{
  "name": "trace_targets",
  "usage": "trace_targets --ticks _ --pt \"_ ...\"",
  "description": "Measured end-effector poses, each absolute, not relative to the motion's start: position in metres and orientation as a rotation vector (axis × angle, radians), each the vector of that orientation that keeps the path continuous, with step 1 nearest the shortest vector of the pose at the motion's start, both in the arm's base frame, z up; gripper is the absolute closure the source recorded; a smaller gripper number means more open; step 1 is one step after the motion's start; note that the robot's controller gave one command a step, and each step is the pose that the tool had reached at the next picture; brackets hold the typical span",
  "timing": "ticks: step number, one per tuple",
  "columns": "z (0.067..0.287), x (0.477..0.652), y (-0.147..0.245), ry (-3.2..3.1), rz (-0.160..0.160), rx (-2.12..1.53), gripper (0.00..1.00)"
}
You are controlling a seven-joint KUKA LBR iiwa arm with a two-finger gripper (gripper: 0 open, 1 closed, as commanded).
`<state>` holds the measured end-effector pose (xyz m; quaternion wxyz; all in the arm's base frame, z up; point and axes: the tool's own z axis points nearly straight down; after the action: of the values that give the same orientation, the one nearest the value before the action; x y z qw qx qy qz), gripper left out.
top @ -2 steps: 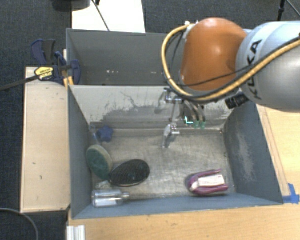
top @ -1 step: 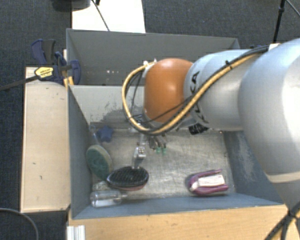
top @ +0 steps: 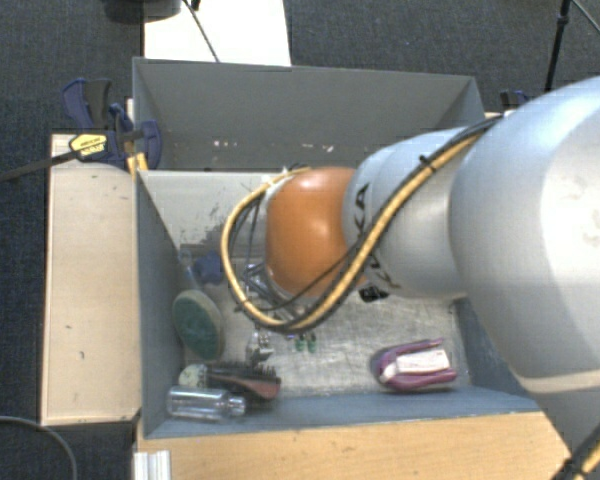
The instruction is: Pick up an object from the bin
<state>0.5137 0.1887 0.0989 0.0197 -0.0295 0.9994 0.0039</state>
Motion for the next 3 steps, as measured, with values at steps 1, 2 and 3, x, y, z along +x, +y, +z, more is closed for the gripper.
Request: trace_targets --ticks 1,2,3 --pt "0.119 0.507 0.127 3.130 -0.002 -0.151 0.00" --pt "0.073 0.509 0.157 3.036 -0.001 -0.798 0.00" --pt "0.074 0.511 0.158 3.032 0.003 -0.786 1.00"
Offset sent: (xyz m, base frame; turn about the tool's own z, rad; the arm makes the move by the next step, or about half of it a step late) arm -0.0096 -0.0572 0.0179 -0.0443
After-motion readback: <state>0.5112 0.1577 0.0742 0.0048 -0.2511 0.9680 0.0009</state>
